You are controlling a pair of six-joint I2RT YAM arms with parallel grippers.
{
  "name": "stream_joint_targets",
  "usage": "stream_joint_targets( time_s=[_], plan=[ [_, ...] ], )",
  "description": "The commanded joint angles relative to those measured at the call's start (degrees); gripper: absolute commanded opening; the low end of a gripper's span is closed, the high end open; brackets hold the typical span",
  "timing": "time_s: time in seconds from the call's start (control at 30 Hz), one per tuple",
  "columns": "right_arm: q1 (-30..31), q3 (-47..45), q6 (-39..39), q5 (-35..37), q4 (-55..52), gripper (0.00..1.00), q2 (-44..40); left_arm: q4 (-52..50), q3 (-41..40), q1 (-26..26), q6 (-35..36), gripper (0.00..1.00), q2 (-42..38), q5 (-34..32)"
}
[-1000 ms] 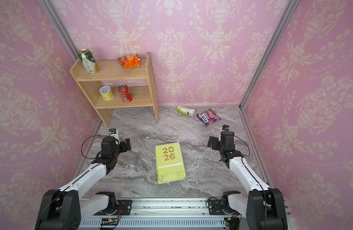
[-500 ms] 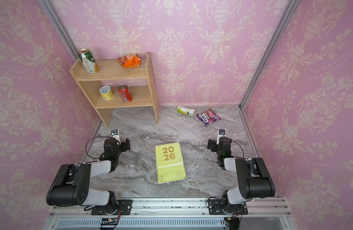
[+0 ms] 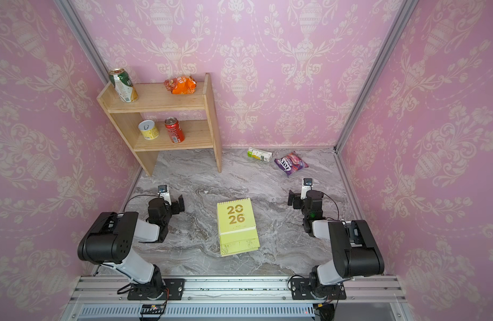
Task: Stack the calendars
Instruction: Reset both arms
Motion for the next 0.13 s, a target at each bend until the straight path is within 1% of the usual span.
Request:
stream_joint_targets(
  time_s=[0.0,0.03,0.1],
  plan=[
    [-0.33,1.05,-1.32,-1.43,-0.29,1.00,-0.02,-1.15,2.03,0.55,-2.28,0.99,-1.21,-2.34],
    [0.57,0.62,-2.26,-1.04,0.45,1.00,-0.12,-0.97,1.94,0.56,-2.41,0.99,-1.12,-3.35],
    [0.98,-0.68,-2.31,0.43,2.05,1.00,-0.83,4.26,0.81,0.55,-2.16,0.99,0.42,-4.05]
  ],
)
